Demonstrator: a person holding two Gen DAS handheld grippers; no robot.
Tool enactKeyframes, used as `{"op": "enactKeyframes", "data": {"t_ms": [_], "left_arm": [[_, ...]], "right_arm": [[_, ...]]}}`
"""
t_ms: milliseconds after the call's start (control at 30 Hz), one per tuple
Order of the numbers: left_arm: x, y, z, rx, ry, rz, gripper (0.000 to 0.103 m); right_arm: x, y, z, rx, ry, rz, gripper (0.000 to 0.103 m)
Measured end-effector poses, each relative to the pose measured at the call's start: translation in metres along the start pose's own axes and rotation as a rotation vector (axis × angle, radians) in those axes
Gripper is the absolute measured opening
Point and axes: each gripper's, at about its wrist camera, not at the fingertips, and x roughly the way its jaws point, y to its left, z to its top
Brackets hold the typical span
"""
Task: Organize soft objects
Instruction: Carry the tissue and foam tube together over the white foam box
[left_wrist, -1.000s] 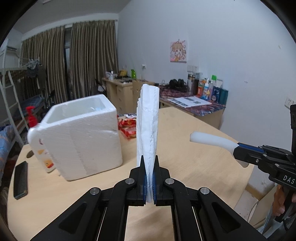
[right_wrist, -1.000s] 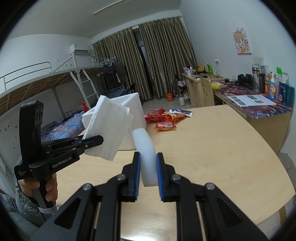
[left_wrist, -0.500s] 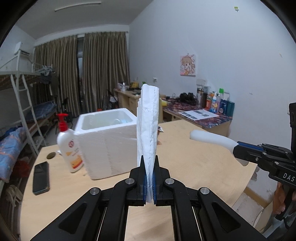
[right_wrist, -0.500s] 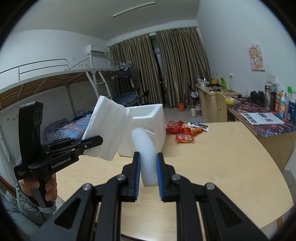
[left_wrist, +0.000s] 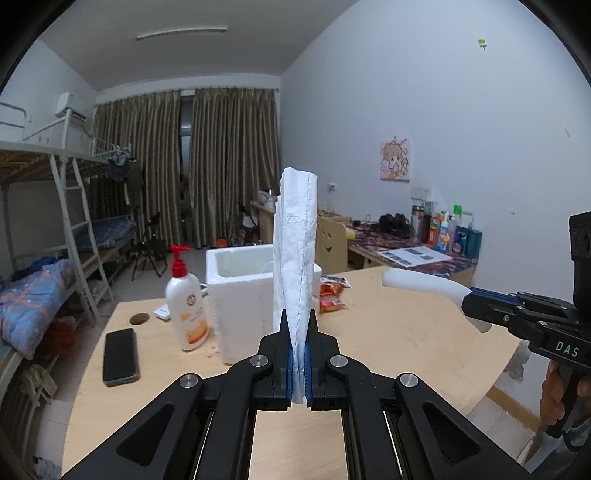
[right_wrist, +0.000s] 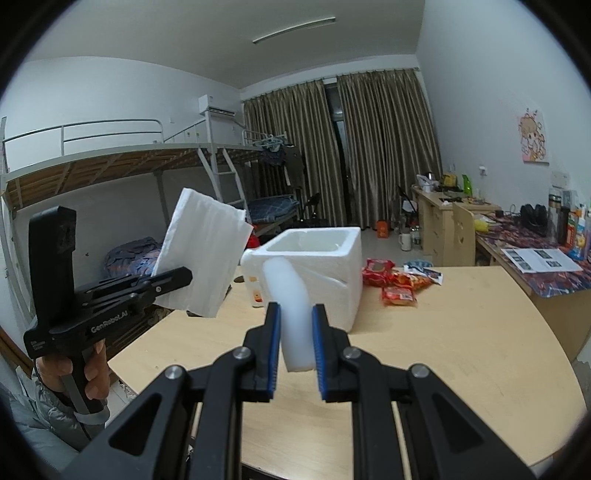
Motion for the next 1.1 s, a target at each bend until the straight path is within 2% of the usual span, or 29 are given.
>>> {"op": "enactKeyframes", "data": {"t_ms": [500, 1100], "left_arm": [[-0.021, 0.02, 0.004, -0.016, -0.043, 0.054, 0.004], [0.001, 0.029, 0.021, -0.02, -0.043, 0.047, 0.004]], "right_arm": [[0.016, 0.017, 0.011, -0.045, -0.008, 0.039, 0.02], [0.03, 0.024, 0.026, -0.083, -0.026, 0.042, 0.02]]}}
